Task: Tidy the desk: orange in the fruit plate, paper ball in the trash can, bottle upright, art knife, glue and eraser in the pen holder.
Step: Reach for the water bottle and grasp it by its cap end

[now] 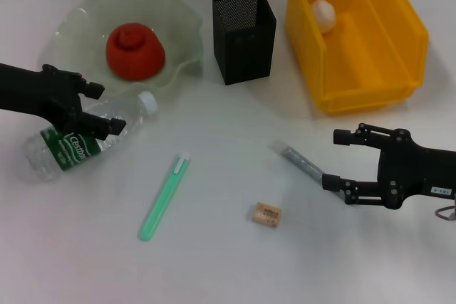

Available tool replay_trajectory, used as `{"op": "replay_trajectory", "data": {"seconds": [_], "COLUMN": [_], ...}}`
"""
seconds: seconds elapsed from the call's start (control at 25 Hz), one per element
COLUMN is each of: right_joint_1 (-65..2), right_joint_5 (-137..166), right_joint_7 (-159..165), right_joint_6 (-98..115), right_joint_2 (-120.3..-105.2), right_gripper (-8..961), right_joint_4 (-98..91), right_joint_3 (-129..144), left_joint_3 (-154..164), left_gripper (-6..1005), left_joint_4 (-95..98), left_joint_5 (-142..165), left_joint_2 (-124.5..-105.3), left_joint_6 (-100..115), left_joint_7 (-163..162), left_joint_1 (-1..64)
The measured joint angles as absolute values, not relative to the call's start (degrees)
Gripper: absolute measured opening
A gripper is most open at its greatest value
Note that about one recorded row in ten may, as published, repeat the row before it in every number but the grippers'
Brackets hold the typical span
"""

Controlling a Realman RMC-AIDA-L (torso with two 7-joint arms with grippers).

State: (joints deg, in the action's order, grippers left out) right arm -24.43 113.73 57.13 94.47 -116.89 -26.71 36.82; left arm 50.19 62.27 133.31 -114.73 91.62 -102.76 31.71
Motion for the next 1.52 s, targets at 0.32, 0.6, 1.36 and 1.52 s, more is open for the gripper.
{"op": "replay_trajectory", "data": {"seconds": [0.32, 0.6, 1.36, 1.52], "right_joint_1": [-24.44, -24.37, -24.34, -24.23], "right_joint_5": [113.72, 113.56, 113.37, 113.37], "right_joint_7": [57.3, 57.42, 57.48, 57.48], "right_joint_6": [94.48, 94.48, 94.48, 94.48], "right_joint_2": [-116.89, -117.11, -117.33, -117.34], "right_gripper": [810, 810, 810, 810], "right_joint_4": [-26.72, -26.72, -26.72, -26.72], "right_joint_3": [36.83, 36.82, 36.73, 36.74], "left_joint_3": [50.43, 50.71, 55.97, 58.92], "left_gripper": [841, 841, 841, 841], "left_joint_4": [63.96, 63.42, 60.8, 60.15], "left_joint_5": [148.54, 150.7, 146.18, 143.86], "left_joint_2": [-117.87, -118.24, -118.62, -118.76], "left_joint_6": [90.33, 88.16, 87.27, 86.04], "left_joint_7": [-106.51, -106.59, -105.56, -106.02], "left_joint_1": [36.62, 37.03, 37.25, 37.47]}}
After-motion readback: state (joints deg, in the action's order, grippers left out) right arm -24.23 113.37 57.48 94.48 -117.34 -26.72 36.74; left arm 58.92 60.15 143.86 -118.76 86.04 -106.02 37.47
